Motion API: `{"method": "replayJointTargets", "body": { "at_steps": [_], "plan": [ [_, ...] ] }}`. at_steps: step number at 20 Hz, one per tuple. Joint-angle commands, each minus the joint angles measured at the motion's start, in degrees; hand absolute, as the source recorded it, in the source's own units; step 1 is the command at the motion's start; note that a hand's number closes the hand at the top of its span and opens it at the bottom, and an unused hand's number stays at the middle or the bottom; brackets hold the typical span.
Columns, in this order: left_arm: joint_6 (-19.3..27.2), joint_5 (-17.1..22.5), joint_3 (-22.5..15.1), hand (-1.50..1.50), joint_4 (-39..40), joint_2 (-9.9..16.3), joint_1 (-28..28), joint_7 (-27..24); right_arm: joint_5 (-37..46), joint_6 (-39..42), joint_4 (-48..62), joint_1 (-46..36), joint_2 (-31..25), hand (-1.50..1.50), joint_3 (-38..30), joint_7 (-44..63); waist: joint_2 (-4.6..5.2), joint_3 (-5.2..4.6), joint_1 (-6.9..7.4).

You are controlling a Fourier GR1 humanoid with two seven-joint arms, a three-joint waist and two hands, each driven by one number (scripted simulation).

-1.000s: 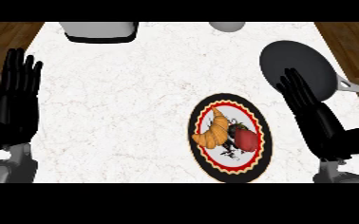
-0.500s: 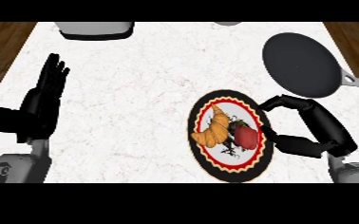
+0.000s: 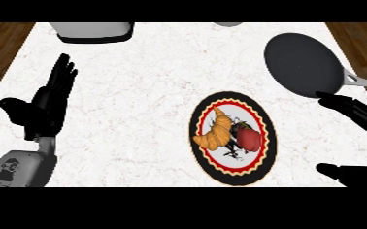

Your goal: Pick the bell pepper from the plate and place it in the pan

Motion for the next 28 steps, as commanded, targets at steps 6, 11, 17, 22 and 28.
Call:
{"method": "replayJointTargets", "body": {
  "at_steps": [6,11,17,22,28],
  "plan": [
    [-0.92,-0.97,-0.23,0.0,3.16,-2.06,-2.21,-0.96,-0.22,14.39,-16.89,-3.21,-12.86,-1.5,-3.36,24.65,0.25,-0.12,1.39],
    [-4.05,-0.39,1.55,0.0,2.05,0.01,-3.64,1.09,0.91,18.23,-19.1,-15.93,-11.03,-1.5,3.82,36.93,0.39,-0.05,2.74],
    [-1.61,-4.69,0.24,0.0,0.93,-4.36,-3.21,1.93,4.65,21.99,-14.5,-24.59,-1.75,-1.5,10.23,42.59,0.3,0.02,2.31],
    [-3.47,-3.22,3.06,0.0,1.0,-3.04,-4.25,2.87,3.85,23.11,-17.1,-23.51,5.61,-1.5,17.96,47.73,0.28,0.02,2.19],
    [-5.68,-4.39,3.11,0.0,-0.16,-3.27,-1.5,2.74,15.33,23.44,-15.47,-21.19,10.93,-1.5,27.16,52.01,0.27,0.04,2.11]
  ]
}}
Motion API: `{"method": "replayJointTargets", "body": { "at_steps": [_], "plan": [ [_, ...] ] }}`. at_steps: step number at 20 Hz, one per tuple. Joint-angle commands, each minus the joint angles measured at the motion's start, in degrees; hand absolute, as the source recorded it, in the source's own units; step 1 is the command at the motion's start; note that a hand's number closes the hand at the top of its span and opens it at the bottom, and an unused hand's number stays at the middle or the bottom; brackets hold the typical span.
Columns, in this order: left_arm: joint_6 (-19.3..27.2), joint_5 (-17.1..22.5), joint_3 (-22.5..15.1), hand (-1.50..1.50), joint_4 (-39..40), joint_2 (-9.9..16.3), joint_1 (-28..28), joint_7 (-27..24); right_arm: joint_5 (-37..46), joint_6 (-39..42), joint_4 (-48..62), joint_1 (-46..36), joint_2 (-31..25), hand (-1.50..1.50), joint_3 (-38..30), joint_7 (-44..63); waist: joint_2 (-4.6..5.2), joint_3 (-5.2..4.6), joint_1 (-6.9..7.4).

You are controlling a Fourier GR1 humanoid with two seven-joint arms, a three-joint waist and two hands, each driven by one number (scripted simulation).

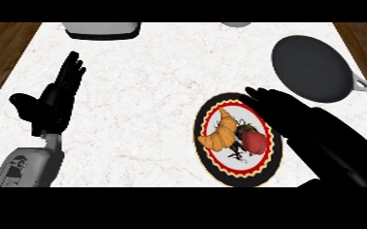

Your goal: Pick the bell pepper from the plate and place it in the pan

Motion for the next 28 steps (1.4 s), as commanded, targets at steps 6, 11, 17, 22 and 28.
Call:
{"method": "replayJointTargets", "body": {
  "at_steps": [6,11,17,22,28],
  "plan": [
    [-2.03,-0.72,2.76,0.0,-0.58,-0.3,-2.2,3.23,10.79,0.34,5.36,3.78,4.88,-1.5,1.99,-0.2,0.02,0.05,-0.2],
    [-0.79,-3.47,2.01,0.0,-2.53,-3.23,2.36,0.34,14.44,1.79,6.95,3.2,6.93,-1.5,-0.08,1.05,0.0,0.04,-0.15],
    [-2.33,-3.82,3.25,0.0,-1.92,-3.87,1.16,0.96,18.18,1.88,14.95,3.75,8.67,-1.5,1.49,-5.84,0.05,0.05,-0.12],
    [-4.66,-2.81,5.94,0.0,0.24,-2.67,0.62,0.6,20.29,3.18,18.86,4.08,10.39,-1.5,3.08,-7.73,0.04,0.04,-0.07],
    [-5.8,-3.86,7.58,0.0,4.89,-3.42,-3.97,-0.02,26.55,0.57,25.29,3.38,10.62,-1.5,2.63,-14.54,0.1,0.04,-0.28]
  ]
}}
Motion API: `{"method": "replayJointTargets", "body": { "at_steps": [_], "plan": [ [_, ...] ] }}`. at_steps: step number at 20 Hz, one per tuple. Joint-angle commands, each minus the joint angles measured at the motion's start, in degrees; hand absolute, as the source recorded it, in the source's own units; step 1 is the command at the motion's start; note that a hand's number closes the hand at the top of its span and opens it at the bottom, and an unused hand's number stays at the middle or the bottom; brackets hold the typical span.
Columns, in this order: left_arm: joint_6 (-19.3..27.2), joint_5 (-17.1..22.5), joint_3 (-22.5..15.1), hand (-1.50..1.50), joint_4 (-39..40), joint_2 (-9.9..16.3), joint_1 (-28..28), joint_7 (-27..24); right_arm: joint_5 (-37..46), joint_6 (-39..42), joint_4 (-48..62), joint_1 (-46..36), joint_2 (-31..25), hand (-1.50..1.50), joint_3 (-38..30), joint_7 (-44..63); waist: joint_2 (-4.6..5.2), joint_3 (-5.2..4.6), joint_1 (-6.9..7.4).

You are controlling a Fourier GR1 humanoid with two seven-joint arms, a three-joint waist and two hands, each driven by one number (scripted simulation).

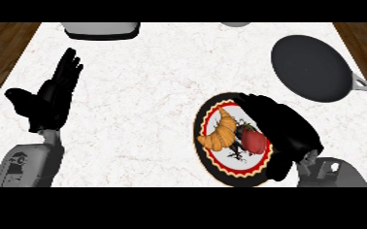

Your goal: Pick the bell pepper from the plate and place it in the pan

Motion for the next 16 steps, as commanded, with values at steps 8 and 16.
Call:
{"method": "replayJointTargets", "body": {
  "at_steps": [8,16],
  "plan": [
    [-0.43,-2.65,0.73,0.0,2.19,-1.27,-1.21,-1.08,10.42,4.87,2.41,-0.18,0.92,-1.5,4.1,2.36,-0.02,-0.02,-0.26],
    [-1.76,-3.14,1.98,0.0,0.48,-2.21,-0.6,-0.67,14.5,7.65,6.22,-0.47,5.76,-1.5,2.67,1.91,-0.03,-0.01,-0.1]
  ]
}}
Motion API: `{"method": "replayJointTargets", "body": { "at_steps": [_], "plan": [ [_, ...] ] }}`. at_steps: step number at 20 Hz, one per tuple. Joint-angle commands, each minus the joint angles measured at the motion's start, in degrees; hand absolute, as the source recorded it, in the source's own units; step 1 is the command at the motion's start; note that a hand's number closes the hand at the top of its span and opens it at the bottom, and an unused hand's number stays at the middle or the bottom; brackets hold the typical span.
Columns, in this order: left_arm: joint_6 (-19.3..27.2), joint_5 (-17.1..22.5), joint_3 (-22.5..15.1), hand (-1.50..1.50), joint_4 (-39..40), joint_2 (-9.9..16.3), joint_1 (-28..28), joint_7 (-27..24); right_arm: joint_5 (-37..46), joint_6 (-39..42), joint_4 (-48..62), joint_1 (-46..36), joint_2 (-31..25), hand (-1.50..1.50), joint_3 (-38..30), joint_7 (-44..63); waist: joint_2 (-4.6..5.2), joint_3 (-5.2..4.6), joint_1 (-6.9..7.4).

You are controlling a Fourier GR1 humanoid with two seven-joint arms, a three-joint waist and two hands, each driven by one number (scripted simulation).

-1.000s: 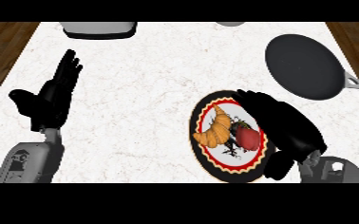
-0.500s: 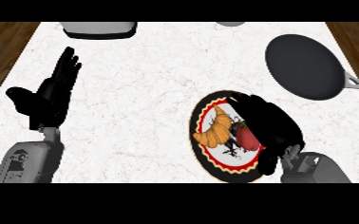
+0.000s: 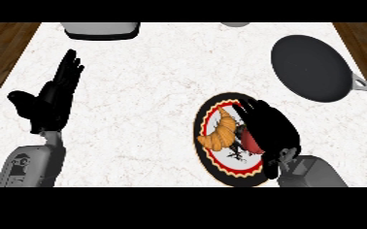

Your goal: Pick the bell pepper from the plate and place it in the pan

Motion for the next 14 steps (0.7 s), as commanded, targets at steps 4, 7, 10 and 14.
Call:
{"method": "replayJointTargets", "body": {
  "at_steps": [4,7,10,14],
  "plan": [
    [-1.16,-0.79,1.35,0.0,4.45,-1.39,0.0,-4.72,4.93,-2.99,5.14,1.4,3.38,-1.5,0.96,-2.28,0.01,0.0,-0.08],
    [0.4,-1.55,-0.22,0.0,-1.73,-2.58,0.44,0.32,6.65,-3.4,8.28,0.91,1.87,-1.5,0.17,-4.72,-0.02,0.01,0.02],
    [-2.25,0.47,2.58,0.0,3.1,-1.01,-0.26,-1.67,5.03,2.43,5.55,-2.36,-0.49,-1.5,-4.39,-5.78,0.0,-0.01,-0.07],
    [-2.49,-0.49,2.66,0.0,-0.41,-0.01,-1.0,1.92,8.59,-0.67,11.34,-0.61,2.6,-1.5,-2.2,-6.64,-0.03,0.0,0.02]
  ]
}}
